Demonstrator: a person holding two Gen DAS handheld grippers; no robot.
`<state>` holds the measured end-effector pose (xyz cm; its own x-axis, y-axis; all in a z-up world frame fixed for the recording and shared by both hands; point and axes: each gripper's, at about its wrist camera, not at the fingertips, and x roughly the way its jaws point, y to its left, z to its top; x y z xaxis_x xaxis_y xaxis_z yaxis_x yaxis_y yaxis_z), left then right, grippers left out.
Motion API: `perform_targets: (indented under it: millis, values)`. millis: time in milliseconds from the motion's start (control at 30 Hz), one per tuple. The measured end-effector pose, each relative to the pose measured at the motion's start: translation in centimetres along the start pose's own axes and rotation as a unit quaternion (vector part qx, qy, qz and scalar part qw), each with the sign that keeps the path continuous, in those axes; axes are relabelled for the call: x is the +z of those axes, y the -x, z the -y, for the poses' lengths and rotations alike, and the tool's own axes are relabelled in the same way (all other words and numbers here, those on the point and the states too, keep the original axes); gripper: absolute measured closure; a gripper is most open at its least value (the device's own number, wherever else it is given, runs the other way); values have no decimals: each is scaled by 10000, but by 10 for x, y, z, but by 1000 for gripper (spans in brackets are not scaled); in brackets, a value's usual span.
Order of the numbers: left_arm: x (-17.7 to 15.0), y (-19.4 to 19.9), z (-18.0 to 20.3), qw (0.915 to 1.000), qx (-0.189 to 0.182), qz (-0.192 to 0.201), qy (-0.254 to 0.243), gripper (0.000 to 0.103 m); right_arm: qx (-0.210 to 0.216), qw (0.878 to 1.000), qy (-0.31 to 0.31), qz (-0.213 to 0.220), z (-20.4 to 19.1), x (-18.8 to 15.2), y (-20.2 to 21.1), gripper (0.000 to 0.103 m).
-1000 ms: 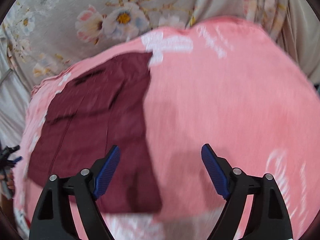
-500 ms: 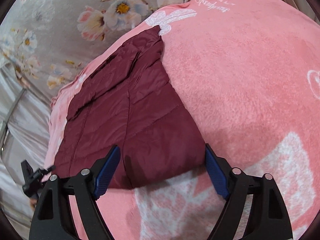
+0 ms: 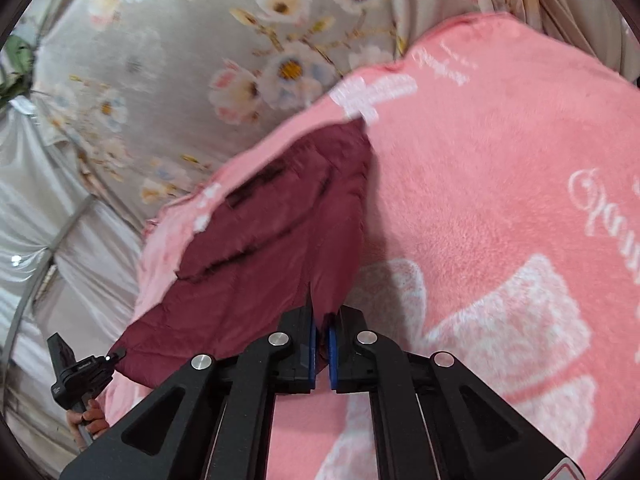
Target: Fold large clothes
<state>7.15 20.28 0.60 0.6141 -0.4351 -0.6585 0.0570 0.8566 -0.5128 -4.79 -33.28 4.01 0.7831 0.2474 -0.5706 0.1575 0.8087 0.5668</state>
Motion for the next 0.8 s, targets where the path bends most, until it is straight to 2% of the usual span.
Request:
perform_targets:
  millis: [133,267,333,400,467,567,667,800]
  values:
    - [-25,84,28,9981,-291,536,-120,99,247,9962,399,737,-26,-17,87,99]
    - [-41,165,48,9911,-563,1184,-211,99,550,9841,606,1573,-51,-16,160,99]
    - [-40,201,66,9843,-644,1593,-405,99,620,9751,790,1978,-67,-8,183,99]
    - [-34,219,83,9778,-663,1887,-622,99,672,9704,852,2156,-77,3,186,99]
    - [-24,217,94,9751,-592,1986,-789,99,700,9709,821,2137,-79,15,173,99]
    - [1,184,94,9801,-407,1779,-775,99,376,9791,738,1859,-73,35,130,99]
    - [23,121,84,9889,106,1310,-694,99,111,9904,388,1320,-49,47,74,99]
    - [35,49,69,9925,649,756,-704,99,-232,9963,113,817,-22,53,11,99]
